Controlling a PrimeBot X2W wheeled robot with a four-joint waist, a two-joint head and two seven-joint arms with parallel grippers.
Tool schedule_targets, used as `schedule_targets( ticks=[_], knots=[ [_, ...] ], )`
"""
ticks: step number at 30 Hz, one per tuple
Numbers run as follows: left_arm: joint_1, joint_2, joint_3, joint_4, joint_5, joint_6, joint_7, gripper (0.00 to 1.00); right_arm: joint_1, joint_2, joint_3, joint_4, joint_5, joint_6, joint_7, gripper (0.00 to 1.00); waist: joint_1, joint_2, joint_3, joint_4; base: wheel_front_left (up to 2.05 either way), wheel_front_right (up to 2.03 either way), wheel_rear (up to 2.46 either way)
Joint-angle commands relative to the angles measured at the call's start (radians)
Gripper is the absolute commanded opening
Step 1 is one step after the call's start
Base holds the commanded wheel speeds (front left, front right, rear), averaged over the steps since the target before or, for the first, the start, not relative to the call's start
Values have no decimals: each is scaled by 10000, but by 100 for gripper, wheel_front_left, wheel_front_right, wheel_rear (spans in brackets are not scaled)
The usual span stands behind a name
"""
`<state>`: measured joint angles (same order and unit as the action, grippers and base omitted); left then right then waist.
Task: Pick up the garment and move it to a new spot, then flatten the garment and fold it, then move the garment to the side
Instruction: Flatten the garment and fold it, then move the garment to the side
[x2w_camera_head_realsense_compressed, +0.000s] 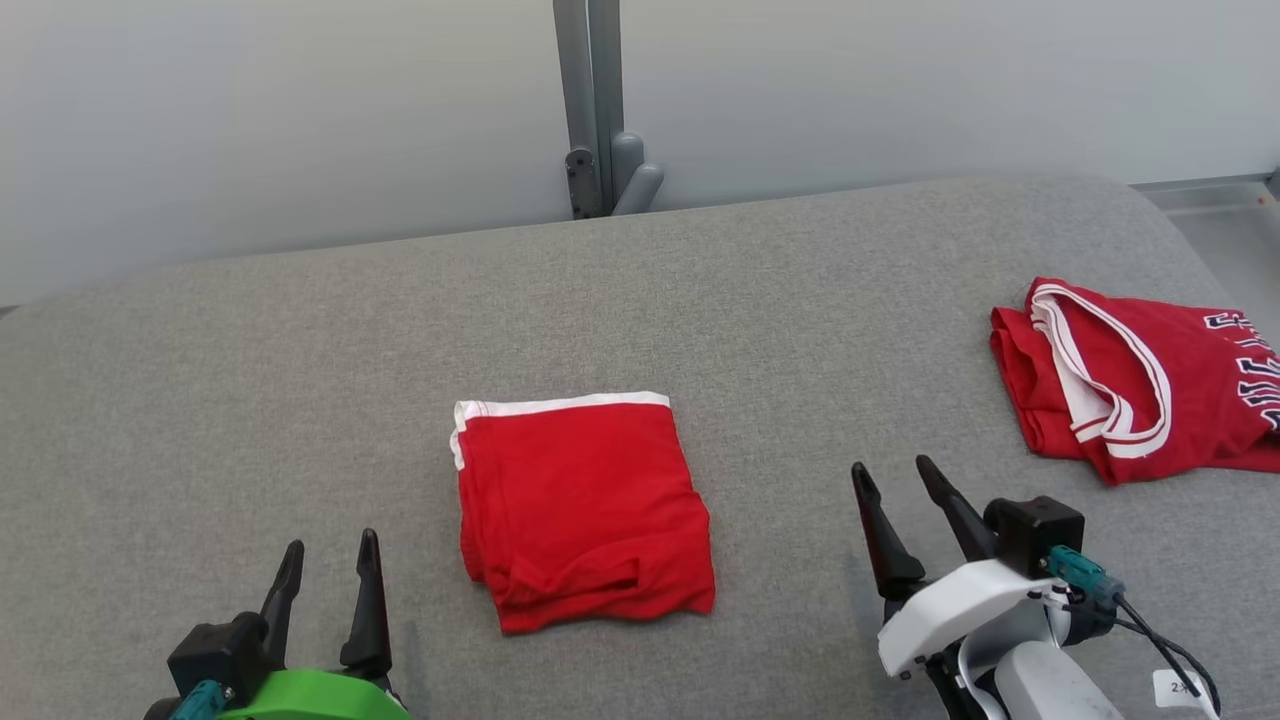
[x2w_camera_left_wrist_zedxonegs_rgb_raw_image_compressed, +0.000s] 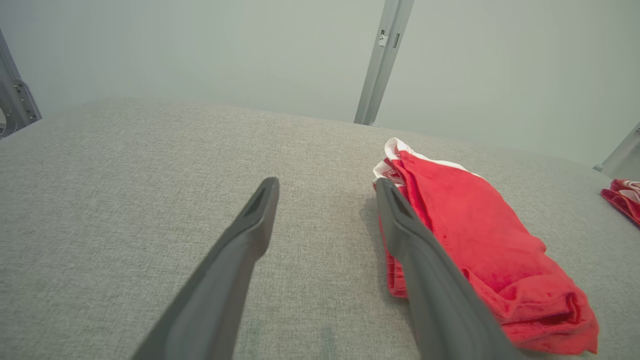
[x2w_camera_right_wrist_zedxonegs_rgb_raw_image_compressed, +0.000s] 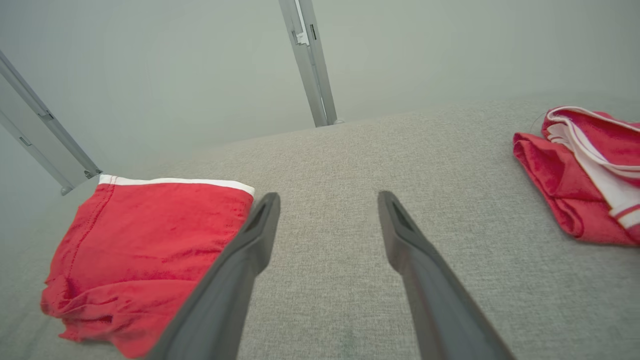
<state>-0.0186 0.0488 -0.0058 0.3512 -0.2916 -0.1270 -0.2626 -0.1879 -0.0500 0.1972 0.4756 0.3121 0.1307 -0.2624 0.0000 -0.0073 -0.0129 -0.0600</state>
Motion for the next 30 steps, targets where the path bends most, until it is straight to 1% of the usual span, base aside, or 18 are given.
schedule_targets(
  ticks=[1,10,16,22,26,30],
  knots=[
    [226,39,66,-85,177,57,-20,100,222,-26,-110,-219,-62,-3,-27,100,0,73,-129,-42,0,0,0],
    [734,39,377,-302,278,284,-20,100,710,-25,-555,-650,-75,-3,-28,100,0,73,-435,-36,0,0,0],
    [792,39,501,-408,378,282,-20,100,876,-26,-684,-729,-191,-3,-28,100,0,73,-447,3,0,0,0],
    [711,39,379,-376,293,280,-20,100,845,-22,-523,-728,-354,-3,-26,100,0,73,-222,113,0,0,0],
    [471,37,3,-325,225,270,-20,100,557,-25,-223,-745,-395,-3,-28,100,0,73,97,457,0,0,0],
    [230,40,-554,-246,198,273,-20,100,212,-25,33,-515,-352,-3,-27,100,0,73,542,1120,0,0,0]
  ],
)
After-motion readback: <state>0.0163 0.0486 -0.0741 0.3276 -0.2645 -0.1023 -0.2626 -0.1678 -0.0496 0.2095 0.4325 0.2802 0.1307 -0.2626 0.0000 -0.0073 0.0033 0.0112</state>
